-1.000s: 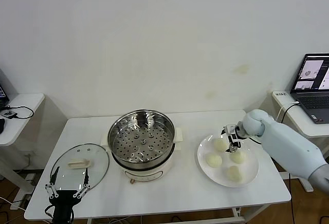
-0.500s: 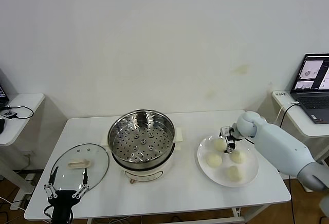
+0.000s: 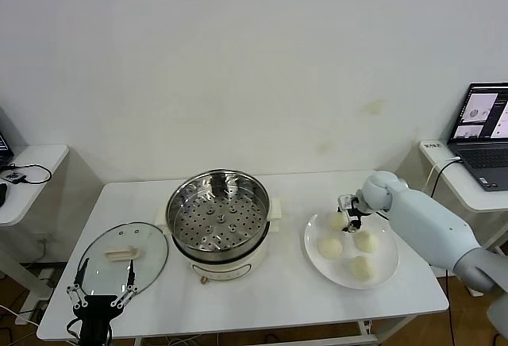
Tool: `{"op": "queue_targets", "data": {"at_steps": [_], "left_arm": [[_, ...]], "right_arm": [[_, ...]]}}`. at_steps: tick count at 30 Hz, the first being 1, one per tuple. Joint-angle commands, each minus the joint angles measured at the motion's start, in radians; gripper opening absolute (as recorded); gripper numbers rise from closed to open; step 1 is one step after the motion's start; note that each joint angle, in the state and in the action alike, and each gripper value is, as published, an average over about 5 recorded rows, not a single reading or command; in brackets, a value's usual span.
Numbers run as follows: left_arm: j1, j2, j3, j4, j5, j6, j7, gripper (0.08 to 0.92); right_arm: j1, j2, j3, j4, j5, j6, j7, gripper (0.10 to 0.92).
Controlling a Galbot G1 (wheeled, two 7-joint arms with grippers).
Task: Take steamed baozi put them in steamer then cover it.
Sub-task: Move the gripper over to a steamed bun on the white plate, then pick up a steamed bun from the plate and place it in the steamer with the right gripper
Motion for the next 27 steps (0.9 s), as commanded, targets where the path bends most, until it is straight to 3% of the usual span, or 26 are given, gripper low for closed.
{"op": "queue_targets", "data": {"at_steps": [1,13,27], "left_arm": [[0.002,0.001,0.000,-0.002,-0.001,0.000,-0.001,0.823],[-0.026,0.015,0.011,0.018,-0.019,0.004,0.002,0.823],[-0.049,0.047,0.010,0.037,-0.054,0.002,0.007,0.823]], "right_arm": [[0.027,-0.028,-0.017,0.050,0.034,-0.001,-0.008,0.596],[0.428,-0.140,-0.256,0.253,0.294,0.000,-0.051,0.601],[0.790,0.147,-0.531,0.256,0.598,0.023,0.003,0.602]]}}
